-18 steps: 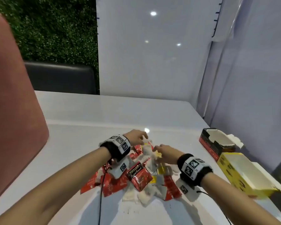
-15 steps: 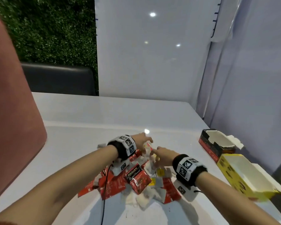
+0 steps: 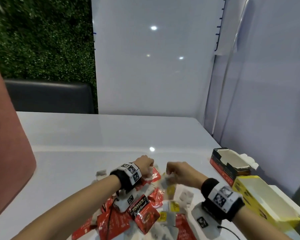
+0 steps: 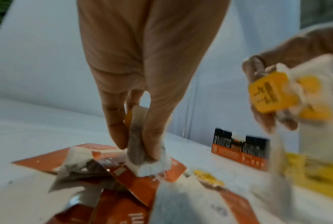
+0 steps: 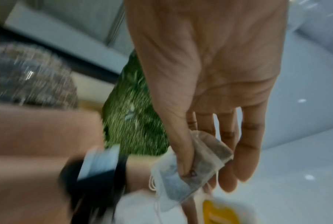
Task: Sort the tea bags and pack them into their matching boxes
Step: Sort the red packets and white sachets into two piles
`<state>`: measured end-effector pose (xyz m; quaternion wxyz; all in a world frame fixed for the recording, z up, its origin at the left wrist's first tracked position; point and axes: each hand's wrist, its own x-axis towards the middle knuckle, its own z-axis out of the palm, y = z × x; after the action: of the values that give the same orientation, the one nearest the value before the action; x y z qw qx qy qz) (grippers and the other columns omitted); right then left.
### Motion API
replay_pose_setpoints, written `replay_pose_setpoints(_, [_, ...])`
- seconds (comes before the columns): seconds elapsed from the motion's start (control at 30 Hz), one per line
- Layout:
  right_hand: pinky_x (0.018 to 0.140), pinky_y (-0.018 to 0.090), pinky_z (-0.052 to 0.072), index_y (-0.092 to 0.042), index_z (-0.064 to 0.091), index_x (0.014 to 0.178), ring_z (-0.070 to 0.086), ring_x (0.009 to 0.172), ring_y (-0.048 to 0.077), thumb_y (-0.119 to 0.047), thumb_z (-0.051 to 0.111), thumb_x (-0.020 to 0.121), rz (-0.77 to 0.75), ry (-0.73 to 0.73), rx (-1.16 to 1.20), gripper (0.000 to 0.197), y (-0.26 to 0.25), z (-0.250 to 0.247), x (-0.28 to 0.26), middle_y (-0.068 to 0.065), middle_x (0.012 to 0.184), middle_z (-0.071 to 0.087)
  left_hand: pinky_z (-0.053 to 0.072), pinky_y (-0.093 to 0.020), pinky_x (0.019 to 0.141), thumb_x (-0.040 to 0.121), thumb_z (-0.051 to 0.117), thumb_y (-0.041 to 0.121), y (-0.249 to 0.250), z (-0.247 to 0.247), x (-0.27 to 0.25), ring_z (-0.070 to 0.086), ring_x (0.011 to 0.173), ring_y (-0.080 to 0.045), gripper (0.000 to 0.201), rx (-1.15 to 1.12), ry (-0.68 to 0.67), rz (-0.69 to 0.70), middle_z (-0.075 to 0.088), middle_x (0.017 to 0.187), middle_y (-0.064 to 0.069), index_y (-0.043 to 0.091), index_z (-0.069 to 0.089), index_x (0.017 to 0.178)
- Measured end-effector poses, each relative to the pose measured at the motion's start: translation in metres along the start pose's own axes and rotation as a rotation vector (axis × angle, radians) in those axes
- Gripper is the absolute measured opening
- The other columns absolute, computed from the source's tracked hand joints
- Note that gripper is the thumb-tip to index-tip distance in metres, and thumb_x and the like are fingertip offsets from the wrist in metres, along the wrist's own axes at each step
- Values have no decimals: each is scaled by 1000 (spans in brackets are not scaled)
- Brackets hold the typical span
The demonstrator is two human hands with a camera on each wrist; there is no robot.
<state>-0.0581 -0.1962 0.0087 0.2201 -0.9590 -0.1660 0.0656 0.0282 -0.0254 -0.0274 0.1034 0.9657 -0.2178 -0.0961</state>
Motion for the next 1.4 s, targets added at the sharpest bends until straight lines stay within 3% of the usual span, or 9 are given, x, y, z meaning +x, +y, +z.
replay_pose_setpoints(0.17, [52, 19, 50, -13, 59, 101, 61, 62, 12, -5, 62, 86, 45, 114, 395, 17, 24, -49, 13, 1, 77, 64, 46, -20, 64, 87, 59, 17, -21, -23, -6, 61, 88, -21, 27, -293, 32, 86, 62, 108, -11, 11, 56, 114])
replay_pose_setpoints(0.4, [53, 22, 52, -4, 63, 80, 57, 60, 17, 4, 59, 85, 178, 215, 655, 10, 59, -75, 70, 9, 69, 57, 56, -20, 65, 86, 65, 13, -23, -105, 25, 65, 77, -18, 18, -607, 98, 171, 59, 91, 0, 11, 64, 104])
replay_pose_setpoints(0.6, [51, 31, 58, -6, 60, 69, 57, 61, 22, 8, 59, 82, 431, 272, 551, 19, 95, -63, 128, 13, 77, 56, 55, -16, 55, 87, 61, 8, -22, -116, 94, 61, 65, -13, 23, -415, 43, 105, 60, 93, -8, 5, 63, 109])
replay_pose_setpoints(0.7, [68, 32, 55, -2, 56, 108, 58, 84, 29, -6, 60, 87, 492, 65, 235, 22, 92, -49, 130, 16, 104, 54, 52, -15, 48, 86, 61, 4, -22, -91, 124, 62, 66, -20, 25, -337, -17, 68, 62, 94, -15, 2, 62, 111])
replay_pose_setpoints(0.97, [107, 41, 33, -20, 29, 144, 31, 136, 26, -16, 71, 79, -77, -421, -415, 78, 65, -21, 63, 10, 152, 28, 50, -13, 46, 91, 48, 6, -8, -30, 154, 68, 83, -30, 27, -260, -123, 92, 66, 110, -20, 2, 61, 114])
replay_pose_setpoints(1.1, [106, 54, 35, -28, 5, 150, 15, 142, 34, -22, 80, 69, -315, -570, -711, 110, 62, 0, 50, 13, 158, -2, 46, -31, 94, 92, 56, 31, -4, -30, 143, 55, 117, -28, 59, -89, -187, 123, 49, 139, -12, 16, 32, 144])
replay_pose_setpoints(1.23, [93, 51, 46, -23, 21, 147, 31, 133, 34, -9, 73, 74, -345, -501, -652, 91, 65, 7, 44, 16, 152, 22, 36, -25, 100, 89, 60, 33, 0, -46, 89, 49, 126, -23, 65, -72, -147, 325, 49, 140, -9, 22, 30, 145])
replay_pose_setpoints(1.33, [83, 45, 50, -21, 37, 139, 38, 123, 28, -8, 71, 77, -288, -425, -570, 72, 69, 7, 34, 12, 139, 37, 40, -20, 92, 86, 64, 19, 4, -43, 31, 50, 122, -18, 64, -28, -401, 557, 47, 140, -5, 28, 35, 142])
replay_pose_setpoints(1.4, [80, 41, 50, -22, 43, 133, 41, 119, 26, -11, 68, 80, -254, -383, -538, 59, 72, 9, 26, 10, 134, 39, 42, -34, 98, 86, 58, 6, -1, -32, 3, 38, 131, -22, 71, 211, -508, 692, 34, 147, -8, 31, 28, 145])
